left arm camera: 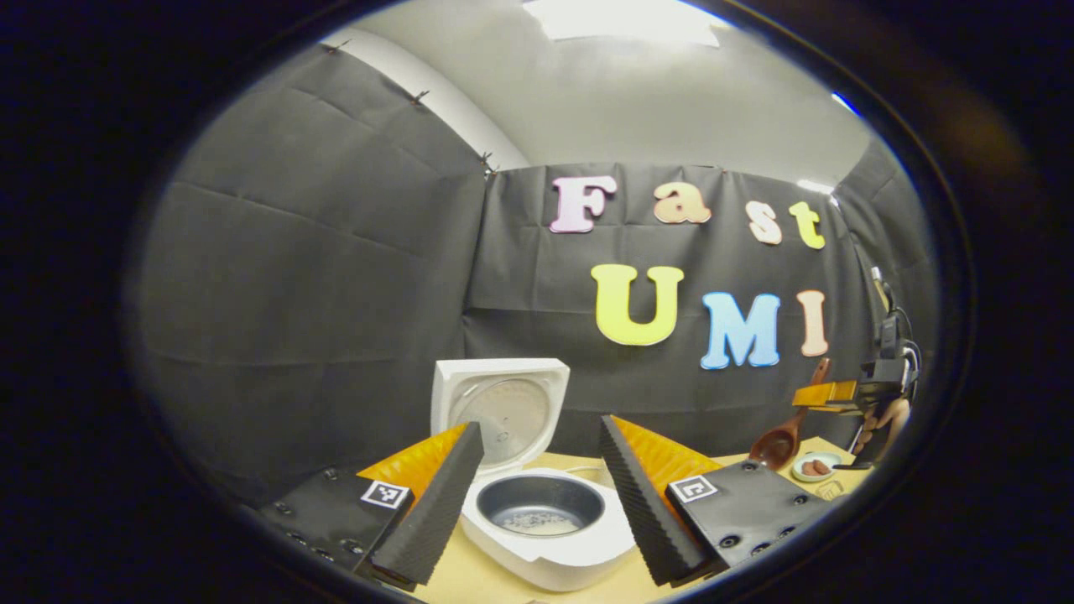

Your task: Close the left gripper, press the button to open the rice cooker; take a wooden spoon from the chopstick holder with the right hand, scoop a spoonful of rice and pour it into the rice cooker, then put the wooden spoon back into the chopstick holder.

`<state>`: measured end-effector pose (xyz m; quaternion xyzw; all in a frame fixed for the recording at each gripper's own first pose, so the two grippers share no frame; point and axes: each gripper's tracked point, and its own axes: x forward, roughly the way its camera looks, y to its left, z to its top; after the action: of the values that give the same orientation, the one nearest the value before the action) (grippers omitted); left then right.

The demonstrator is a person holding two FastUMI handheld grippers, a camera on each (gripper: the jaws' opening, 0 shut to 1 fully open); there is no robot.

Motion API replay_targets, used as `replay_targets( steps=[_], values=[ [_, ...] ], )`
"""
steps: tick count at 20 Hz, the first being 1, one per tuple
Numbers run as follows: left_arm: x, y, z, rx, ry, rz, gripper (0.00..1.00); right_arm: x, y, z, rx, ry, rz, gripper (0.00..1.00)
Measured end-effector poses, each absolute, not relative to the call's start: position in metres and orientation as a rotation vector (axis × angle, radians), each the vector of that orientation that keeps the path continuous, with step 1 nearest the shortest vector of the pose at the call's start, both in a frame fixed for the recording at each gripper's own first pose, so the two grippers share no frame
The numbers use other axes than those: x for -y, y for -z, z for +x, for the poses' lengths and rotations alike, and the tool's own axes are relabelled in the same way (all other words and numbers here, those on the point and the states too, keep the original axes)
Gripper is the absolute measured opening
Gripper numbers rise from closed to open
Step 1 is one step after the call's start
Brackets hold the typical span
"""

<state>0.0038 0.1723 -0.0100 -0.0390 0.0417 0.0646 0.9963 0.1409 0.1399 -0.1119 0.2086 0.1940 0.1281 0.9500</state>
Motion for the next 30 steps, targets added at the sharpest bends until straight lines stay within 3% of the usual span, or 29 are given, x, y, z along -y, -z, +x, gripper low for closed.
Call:
replay_targets(
  steps=[4,7,17,30],
  values=[
    [-0.132,0.009,0.017,-0.083,-0.081,-0.083,0.95,-0.086,0.114,0.135,-0.384,-0.187,0.41,0.15],
    [-0.101,0.007,0.025,-0.078,-0.041,-0.073,0.99,-0.048,0.121,0.129,-0.39,-0.134,0.392,0.12],
    [-0.011,0.003,0.039,-0.082,0.088,-0.049,0.97,0.056,0.167,0.092,-0.454,0.027,0.351,0.12],
    [-0.011,0.011,0.016,-0.102,0.031,-0.021,0.97,0.072,0.258,0.053,-0.634,0.049,0.299,0.12]
  ],
)
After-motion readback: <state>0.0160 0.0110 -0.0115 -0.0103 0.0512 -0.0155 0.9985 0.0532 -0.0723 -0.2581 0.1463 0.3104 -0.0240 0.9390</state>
